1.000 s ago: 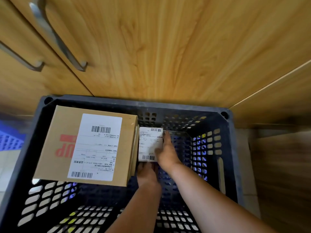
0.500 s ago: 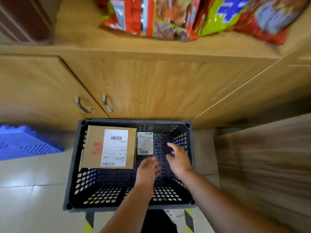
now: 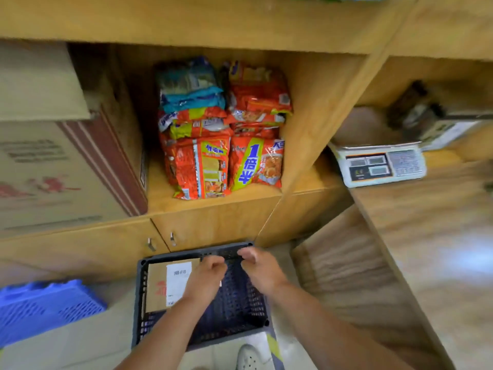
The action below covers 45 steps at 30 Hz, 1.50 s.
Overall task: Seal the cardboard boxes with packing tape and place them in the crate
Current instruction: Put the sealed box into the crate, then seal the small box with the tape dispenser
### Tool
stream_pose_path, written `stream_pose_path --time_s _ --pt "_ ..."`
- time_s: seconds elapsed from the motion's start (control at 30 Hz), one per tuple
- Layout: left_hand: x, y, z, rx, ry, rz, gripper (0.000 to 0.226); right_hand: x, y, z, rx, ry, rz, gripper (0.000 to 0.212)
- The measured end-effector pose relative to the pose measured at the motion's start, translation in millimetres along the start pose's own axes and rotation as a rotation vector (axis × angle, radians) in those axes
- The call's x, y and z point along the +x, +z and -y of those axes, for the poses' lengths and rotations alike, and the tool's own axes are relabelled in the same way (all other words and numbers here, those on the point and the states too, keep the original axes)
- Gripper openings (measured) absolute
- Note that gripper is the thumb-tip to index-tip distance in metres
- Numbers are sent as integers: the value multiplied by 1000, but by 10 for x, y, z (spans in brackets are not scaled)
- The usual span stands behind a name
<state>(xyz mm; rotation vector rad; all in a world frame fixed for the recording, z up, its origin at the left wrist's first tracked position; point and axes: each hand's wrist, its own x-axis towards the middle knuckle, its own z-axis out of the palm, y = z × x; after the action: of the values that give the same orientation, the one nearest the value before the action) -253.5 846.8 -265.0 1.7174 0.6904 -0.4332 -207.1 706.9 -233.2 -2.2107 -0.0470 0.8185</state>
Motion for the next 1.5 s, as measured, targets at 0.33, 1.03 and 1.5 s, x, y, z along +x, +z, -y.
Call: stream_pose_path --time_s 0.33,1.03,1.5 --pt "-890 267 -605 127 144 192 11 -1298 -516 48 253 73 -228 25" --pt "-2708 4040 -1284 484 398 478 22 -3728 -2518 -2820 296 196 -585 28" --pt "-3006 5827 -1600 500 478 457 6 -4340 -3833 -4242 398 245 -712 26"
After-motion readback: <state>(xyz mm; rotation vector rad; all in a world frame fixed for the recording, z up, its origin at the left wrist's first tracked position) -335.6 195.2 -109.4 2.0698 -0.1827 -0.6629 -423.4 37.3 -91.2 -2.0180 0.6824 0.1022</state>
